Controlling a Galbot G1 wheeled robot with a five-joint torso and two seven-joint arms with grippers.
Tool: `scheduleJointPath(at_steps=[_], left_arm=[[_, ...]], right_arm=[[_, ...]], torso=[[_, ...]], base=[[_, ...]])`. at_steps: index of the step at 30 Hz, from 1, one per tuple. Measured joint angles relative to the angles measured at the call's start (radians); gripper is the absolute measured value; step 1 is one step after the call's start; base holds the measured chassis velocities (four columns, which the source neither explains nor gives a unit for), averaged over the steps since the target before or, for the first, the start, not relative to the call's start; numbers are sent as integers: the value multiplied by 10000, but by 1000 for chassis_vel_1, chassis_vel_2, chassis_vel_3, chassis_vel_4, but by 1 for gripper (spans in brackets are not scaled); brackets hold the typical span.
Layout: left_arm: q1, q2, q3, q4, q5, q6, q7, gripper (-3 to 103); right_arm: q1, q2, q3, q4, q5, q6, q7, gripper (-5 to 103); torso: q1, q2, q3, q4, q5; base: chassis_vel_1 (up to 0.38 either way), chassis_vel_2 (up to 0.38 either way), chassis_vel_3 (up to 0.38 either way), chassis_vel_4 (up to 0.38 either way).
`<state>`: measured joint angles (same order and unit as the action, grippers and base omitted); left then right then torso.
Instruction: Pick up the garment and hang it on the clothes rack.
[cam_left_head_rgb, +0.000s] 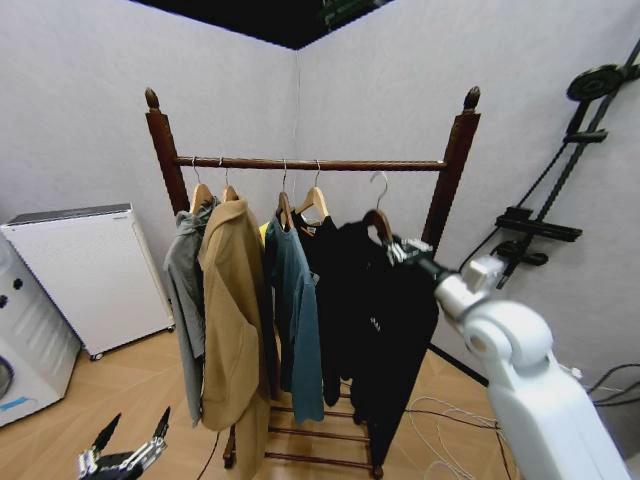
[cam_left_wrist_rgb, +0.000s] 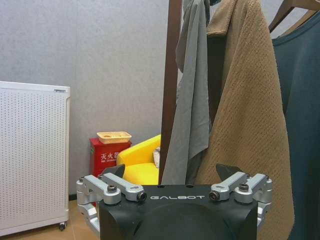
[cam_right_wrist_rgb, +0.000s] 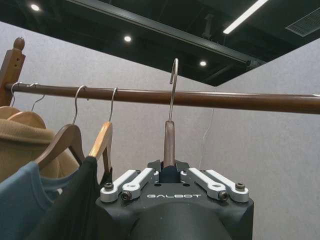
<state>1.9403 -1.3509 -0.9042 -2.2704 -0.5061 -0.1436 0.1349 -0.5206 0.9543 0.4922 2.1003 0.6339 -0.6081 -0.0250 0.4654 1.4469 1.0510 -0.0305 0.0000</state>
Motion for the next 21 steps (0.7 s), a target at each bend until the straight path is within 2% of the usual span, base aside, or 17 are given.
scheduleJointPath(at_steps=[5, 8, 14, 21], left_arm=[[0, 0, 0, 1, 0, 0, 0, 100], [0, 0, 0, 0, 1, 0, 1, 100], [0, 0, 0, 0, 0, 0, 1, 100], [0, 0, 0, 0, 0, 0, 1, 100]], right_arm=[[1723, 288, -1300, -983, 966, -670, 1045, 13], [2139, 466, -1722, -1379, 1011, -742, 1272, 13], [2827, 841, -2187, -2138, 772, -790, 1432, 13], [3024, 762, -2278, -2473, 774, -888, 1460, 13]], torso=[[0, 1, 0, 1, -4], [0, 0, 1, 2, -2], [0, -1, 0, 1, -2], [0, -1, 0, -1, 1]], base=[[0, 0, 0, 0], [0, 0, 0, 0], [0, 0, 0, 0], [0, 0, 0, 0]])
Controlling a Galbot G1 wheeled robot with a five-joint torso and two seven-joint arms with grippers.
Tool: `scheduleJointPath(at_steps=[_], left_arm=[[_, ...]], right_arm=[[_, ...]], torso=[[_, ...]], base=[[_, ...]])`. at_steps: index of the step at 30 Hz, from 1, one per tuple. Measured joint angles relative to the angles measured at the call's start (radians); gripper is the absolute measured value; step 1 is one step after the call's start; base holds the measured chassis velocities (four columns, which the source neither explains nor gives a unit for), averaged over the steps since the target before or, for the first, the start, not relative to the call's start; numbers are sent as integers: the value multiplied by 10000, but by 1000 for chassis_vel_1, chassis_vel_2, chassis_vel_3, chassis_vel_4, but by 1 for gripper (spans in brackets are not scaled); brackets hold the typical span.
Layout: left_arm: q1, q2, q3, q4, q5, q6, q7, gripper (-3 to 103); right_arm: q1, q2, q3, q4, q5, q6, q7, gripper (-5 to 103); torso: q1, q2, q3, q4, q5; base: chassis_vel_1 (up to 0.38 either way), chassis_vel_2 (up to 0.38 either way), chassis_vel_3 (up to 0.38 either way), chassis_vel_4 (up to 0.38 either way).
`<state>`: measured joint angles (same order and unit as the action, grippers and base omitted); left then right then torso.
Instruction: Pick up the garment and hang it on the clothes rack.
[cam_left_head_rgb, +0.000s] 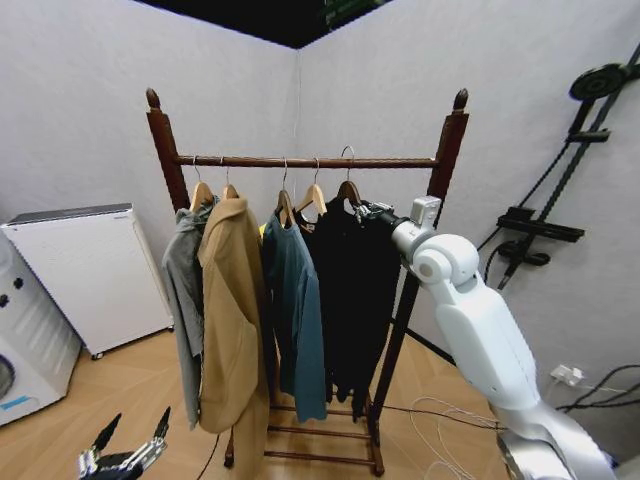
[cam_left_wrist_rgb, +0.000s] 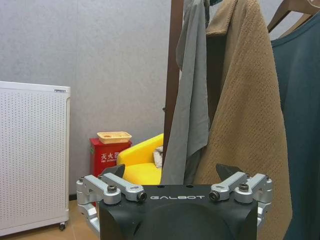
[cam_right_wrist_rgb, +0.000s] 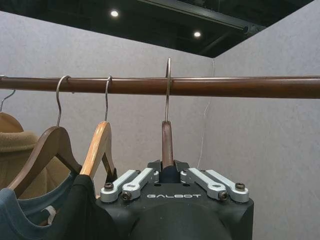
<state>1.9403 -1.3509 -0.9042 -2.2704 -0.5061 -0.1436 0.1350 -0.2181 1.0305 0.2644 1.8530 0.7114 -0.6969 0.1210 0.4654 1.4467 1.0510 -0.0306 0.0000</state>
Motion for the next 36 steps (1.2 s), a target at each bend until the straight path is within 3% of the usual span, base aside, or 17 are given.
scheduleJointPath(at_steps=[7, 18, 19, 22, 24, 28, 30, 31, 34, 36], left_arm=[[0, 0, 0, 0, 0, 0, 0, 100], [0, 0, 0, 0, 0, 0, 0, 100], [0, 0, 0, 0, 0, 0, 0, 100], [0, 0, 0, 0, 0, 0, 0, 100], [0, 0, 0, 0, 0, 0, 0, 100], [-1, 0, 0, 0, 1, 0, 0, 100], [-1, 0, 0, 0, 0, 0, -1, 100], [-1, 0, 0, 0, 0, 0, -1, 100], [-1, 0, 0, 0, 0, 0, -3, 100], [0, 0, 0, 0, 0, 0, 0, 100]], right_arm=[[-255, -99, -33, 168, 196, -364, 231, 13], [-575, -25, -12, 291, 230, -345, 278, 12], [-644, -29, 0, 321, 256, -254, 276, 22], [-748, -51, 38, 386, 319, -159, 273, 27], [-1207, -243, 256, 714, 456, -111, 224, 38], [-1784, -449, 547, 1226, 555, -115, 199, 44], [-2602, -707, 1127, 2175, 1022, -322, 275, 60], [-2602, -707, 1127, 2175, 1022, -322, 275, 60], [-3713, -1025, 1861, 3303, 1232, -373, 328, 77], [-4158, -1121, 2072, 3663, 1219, -376, 389, 82]], torso=[[0, 1, -2, 0, 0], [0, 2, -2, 0, -1], [0, 2, -2, 1, -1], [0, 2, -2, 1, -1], [0, 2, -2, 1, -1], [0, 2, -2, 0, 2], [-1, 2, -2, 1, -1], [-1, 2, -2, 1, -1], [-1, 3, -3, 0, -1], [-1, 3, -2, -1, 0]], base=[[0, 0, 0, 0], [0, 0, 0, 0], [0, 0, 0, 0], [0, 0, 0, 0], [0, 0, 0, 0], [0, 0, 0, 0], [0, 0, 0, 0], [0, 0, 0, 0], [0, 0, 0, 0], [0, 0, 0, 0]])
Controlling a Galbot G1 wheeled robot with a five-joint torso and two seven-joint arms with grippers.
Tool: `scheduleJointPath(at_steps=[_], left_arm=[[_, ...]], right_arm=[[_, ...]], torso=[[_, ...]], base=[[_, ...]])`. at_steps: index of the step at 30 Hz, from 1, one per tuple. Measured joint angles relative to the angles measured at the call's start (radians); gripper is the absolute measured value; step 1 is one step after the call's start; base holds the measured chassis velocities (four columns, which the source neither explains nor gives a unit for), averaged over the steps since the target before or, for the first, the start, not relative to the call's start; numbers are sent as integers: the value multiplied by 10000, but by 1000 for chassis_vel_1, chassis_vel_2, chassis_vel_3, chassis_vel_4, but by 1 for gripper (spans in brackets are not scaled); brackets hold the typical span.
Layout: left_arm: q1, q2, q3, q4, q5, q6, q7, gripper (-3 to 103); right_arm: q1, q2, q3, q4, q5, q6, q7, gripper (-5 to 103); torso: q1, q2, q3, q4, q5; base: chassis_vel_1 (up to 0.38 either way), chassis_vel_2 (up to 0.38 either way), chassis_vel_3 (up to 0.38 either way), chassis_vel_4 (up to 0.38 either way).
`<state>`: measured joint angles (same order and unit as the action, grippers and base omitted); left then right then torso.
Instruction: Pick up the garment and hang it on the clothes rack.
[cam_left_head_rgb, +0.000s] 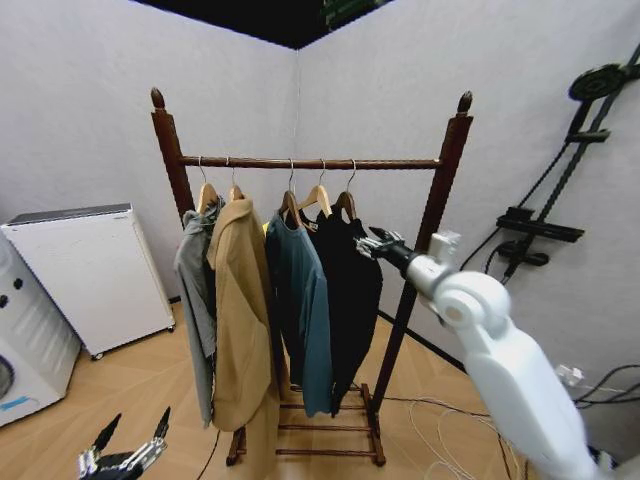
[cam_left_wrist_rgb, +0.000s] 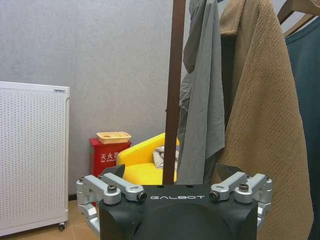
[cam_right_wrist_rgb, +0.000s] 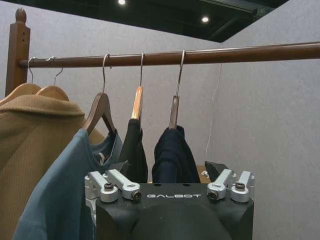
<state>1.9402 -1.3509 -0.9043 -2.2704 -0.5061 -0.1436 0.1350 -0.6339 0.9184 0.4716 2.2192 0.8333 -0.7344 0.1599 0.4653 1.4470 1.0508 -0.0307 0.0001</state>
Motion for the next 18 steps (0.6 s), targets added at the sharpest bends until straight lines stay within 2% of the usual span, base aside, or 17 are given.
scheduleJointPath(at_steps=[1, 4, 6, 18], left_arm=[[0, 0, 0, 0, 0, 0, 0, 100], [0, 0, 0, 0, 1, 0, -2, 100], [0, 0, 0, 0, 0, 0, -1, 100], [0, 0, 0, 0, 0, 0, -1, 100]], right_arm=[[0, 0, 0, 0, 0, 0, 0, 82], [-1153, -58, 368, 578, -233, -3, 138, 96], [-1491, -42, 454, 696, -336, -6, 182, 99], [-3236, 124, 1348, 1513, -853, -18, 183, 100]], torso=[[0, 0, 0, 0, 0], [0, 0, 0, 1, 0], [0, -1, 1, 1, 1], [0, -1, 1, 2, -1]], base=[[0, 0, 0, 0], [0, 0, 0, 0], [0, 0, 0, 0], [2, -33, -38, 1]])
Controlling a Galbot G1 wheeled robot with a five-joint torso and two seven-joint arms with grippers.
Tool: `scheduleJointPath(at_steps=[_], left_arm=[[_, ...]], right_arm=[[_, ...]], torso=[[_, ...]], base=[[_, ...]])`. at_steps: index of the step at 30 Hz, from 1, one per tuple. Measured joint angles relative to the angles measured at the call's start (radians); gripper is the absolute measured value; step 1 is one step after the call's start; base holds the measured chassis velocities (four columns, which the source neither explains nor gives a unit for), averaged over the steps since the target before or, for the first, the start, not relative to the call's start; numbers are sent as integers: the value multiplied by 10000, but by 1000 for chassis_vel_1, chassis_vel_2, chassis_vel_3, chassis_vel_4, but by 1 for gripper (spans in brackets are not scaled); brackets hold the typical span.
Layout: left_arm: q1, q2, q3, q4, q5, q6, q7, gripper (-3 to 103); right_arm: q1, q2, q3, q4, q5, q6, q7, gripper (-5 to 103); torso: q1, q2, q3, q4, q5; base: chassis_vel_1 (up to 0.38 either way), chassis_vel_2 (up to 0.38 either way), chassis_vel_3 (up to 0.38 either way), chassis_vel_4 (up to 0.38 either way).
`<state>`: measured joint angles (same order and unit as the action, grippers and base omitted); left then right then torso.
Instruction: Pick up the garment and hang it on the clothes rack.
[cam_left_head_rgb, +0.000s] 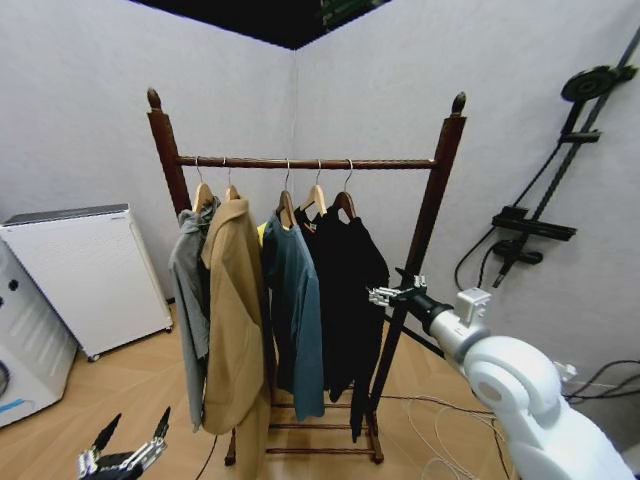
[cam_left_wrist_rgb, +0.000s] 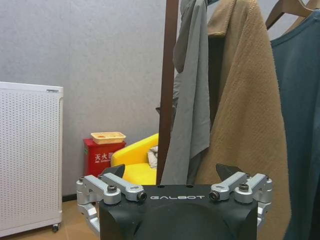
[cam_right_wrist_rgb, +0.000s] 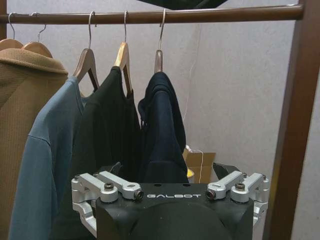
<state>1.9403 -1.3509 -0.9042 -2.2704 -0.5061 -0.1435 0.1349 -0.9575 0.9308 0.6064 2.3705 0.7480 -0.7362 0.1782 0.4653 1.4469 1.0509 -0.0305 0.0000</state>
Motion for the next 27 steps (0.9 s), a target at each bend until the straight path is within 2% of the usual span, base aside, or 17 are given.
scheduleJointPath(at_steps=[18, 27], left_arm=[[0, 0, 0, 0, 0, 0, 0, 100], [-1, 0, 0, 0, 0, 0, 0, 100]], right_arm=[[-945, 137, 731, 899, -256, 0, -36, 100], [-1467, 444, 1097, 954, -833, 0, -220, 100]], torso=[[2, -1, 1, 0, 0], [2, -1, 1, -1, 0]], base=[[-52, -103, -110, -49], [-87, -155, -159, -95]])
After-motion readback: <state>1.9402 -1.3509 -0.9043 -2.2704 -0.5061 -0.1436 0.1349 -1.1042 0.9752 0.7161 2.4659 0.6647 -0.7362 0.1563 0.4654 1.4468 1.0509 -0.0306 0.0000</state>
